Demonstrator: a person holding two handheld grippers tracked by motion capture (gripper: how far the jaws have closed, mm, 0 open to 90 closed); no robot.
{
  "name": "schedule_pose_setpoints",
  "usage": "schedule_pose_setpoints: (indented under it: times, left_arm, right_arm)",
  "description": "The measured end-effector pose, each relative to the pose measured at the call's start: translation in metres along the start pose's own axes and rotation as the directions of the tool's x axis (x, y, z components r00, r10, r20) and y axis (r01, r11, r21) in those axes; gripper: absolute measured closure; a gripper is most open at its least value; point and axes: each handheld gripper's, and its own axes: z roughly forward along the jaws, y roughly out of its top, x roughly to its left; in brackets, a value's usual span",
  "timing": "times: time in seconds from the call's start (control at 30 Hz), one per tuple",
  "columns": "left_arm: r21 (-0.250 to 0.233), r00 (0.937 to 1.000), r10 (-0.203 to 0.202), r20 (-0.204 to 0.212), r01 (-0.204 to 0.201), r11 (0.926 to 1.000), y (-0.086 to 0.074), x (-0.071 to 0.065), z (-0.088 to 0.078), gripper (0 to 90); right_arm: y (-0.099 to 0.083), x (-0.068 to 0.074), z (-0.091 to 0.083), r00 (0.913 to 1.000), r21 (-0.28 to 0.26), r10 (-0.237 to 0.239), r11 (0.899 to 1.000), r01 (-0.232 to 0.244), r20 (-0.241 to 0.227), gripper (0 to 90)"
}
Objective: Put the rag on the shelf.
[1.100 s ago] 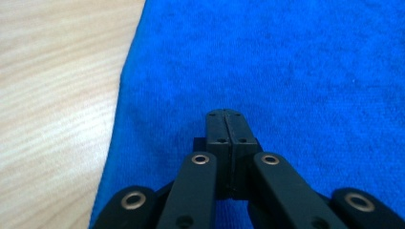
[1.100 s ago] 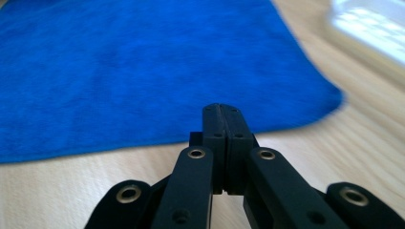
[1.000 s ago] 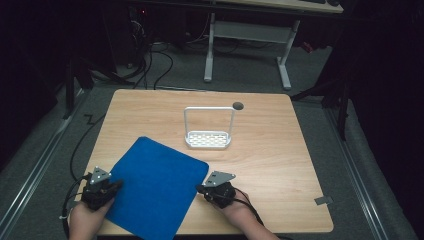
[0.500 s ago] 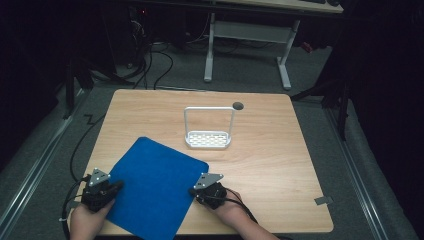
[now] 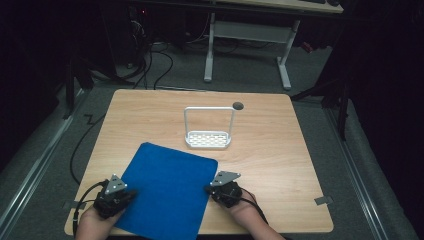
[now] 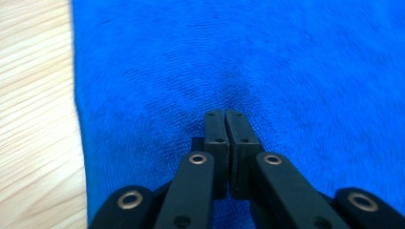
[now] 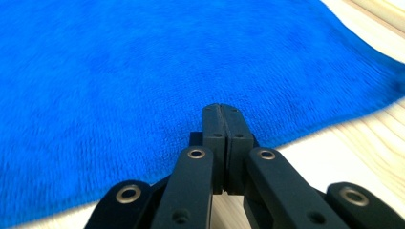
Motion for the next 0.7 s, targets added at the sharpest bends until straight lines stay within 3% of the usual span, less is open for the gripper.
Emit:
schedule_pose_setpoints:
  times: [0.03,0.07,0.17,0.2,0.27,0.3,0.33,0.37,0.43,0.47,0.5,0.53,0.57,0.6,0.63,0.67,0.7]
  left_arm:
    - [0.000,1.0000,0.000,0.000,0.000,1.0000,0.000,0.000,0.000,88.9]
    - [0.013,0.9991,0.035,0.025,-0.035,0.9993,0.005,-0.009,0.003,88.8]
    - [0.019,0.9966,0.063,0.052,-0.064,0.9977,0.011,-0.016,0.007,88.8]
    - [0.024,0.9933,0.077,0.086,-0.079,0.9966,0.016,-0.021,0.011,88.6]
    - [0.020,0.9882,0.078,0.132,-0.082,0.9965,0.021,-0.024,0.016,88.0]
    - [0.020,0.9882,0.078,0.132,-0.082,0.9965,0.021,-0.024,0.016,87.2]
    - [0.006,0.9830,0.069,0.170,-0.071,0.9975,0.025,-0.025,0.020,85.9]
    - [-0.011,0.9817,0.069,0.178,-0.068,0.9976,0.026,-0.025,0.021,84.7]
    - [-0.059,0.9845,0.066,0.163,-0.057,0.9967,0.030,-0.022,0.020,82.5]
    - [-0.059,0.9845,0.066,0.163,-0.057,0.9967,0.030,-0.022,0.020,81.3]
    - [-0.099,0.9920,0.046,0.117,-0.034,0.9945,0.033,-0.015,0.018,81.2]
    - [-0.099,0.9920,0.046,0.117,-0.034,0.9945,0.033,-0.015,0.018,81.2]
    - [-0.104,0.9958,0.032,0.086,-0.023,0.9943,0.033,-0.011,0.018,81.2]
    - [-0.095,0.9977,0.015,0.065,-0.009,0.9955,0.034,-0.006,0.020,81.7]
    - [-0.054,0.9982,-0.008,0.060,0.012,0.9985,0.033,0.000,0.027,83.1]
    - [-0.054,0.9982,-0.008,0.060,0.012,0.9985,0.033,0.000,0.027,83.4]
    - [-0.032,0.9986,-0.003,0.053,0.005,0.9995,0.032,0.001,0.030,83.7]
  right_arm:
    - [0.000,0.000,0.000,1.0000,0.000,0.000,1.000,0.000,0.000,90.0]
    - [-0.005,-0.005,-0.006,0.9997,0.001,0.019,1.000,-0.019,0.018,90.0]
    - [-0.013,-0.014,-0.014,0.9975,-0.002,0.054,0.999,-0.054,0.045,90.0]
    - [-0.016,-0.017,-0.017,0.9964,0.002,0.064,0.998,-0.064,0.056,90.0]
    - [-0.022,-0.024,-0.023,0.9932,-0.006,0.090,0.996,-0.090,0.074,90.0]
    - [-0.025,-0.027,-0.026,0.9910,-0.004,0.104,0.995,-0.104,0.084,90.0]
    - [-0.028,-0.030,-0.029,0.9882,-0.004,0.118,0.993,-0.118,0.097,90.0]
    - [-0.031,-0.032,-0.032,0.9849,-0.007,0.133,0.991,-0.133,0.111,90.0]
    - [-0.035,-0.036,-0.037,0.9802,-0.010,0.142,0.990,-0.142,0.138,90.0]
    - [-0.035,-0.036,-0.037,0.9802,-0.010,0.142,0.990,-0.142,0.138,90.0]
    - [-0.037,-0.035,-0.042,0.9777,-0.027,0.150,0.989,-0.147,0.147,90.0]
    - [-0.037,-0.035,-0.042,0.9777,-0.027,0.150,0.989,-0.147,0.147,90.0]
    - [-0.037,-0.034,-0.044,0.9786,-0.042,0.151,0.988,-0.146,0.140,90.0]
    - [-0.037,-0.031,-0.046,0.9807,-0.055,0.145,0.989,-0.138,0.132,90.0]
    - [-0.036,-0.024,-0.046,0.9862,-0.049,0.129,0.991,-0.124,0.104,90.0]
    - [-0.036,-0.024,-0.046,0.9862,-0.049,0.129,0.991,-0.124,0.104,90.0]
    - [-0.036,-0.017,-0.042,0.9916,-0.025,0.102,0.995,-0.101,0.079,90.0]
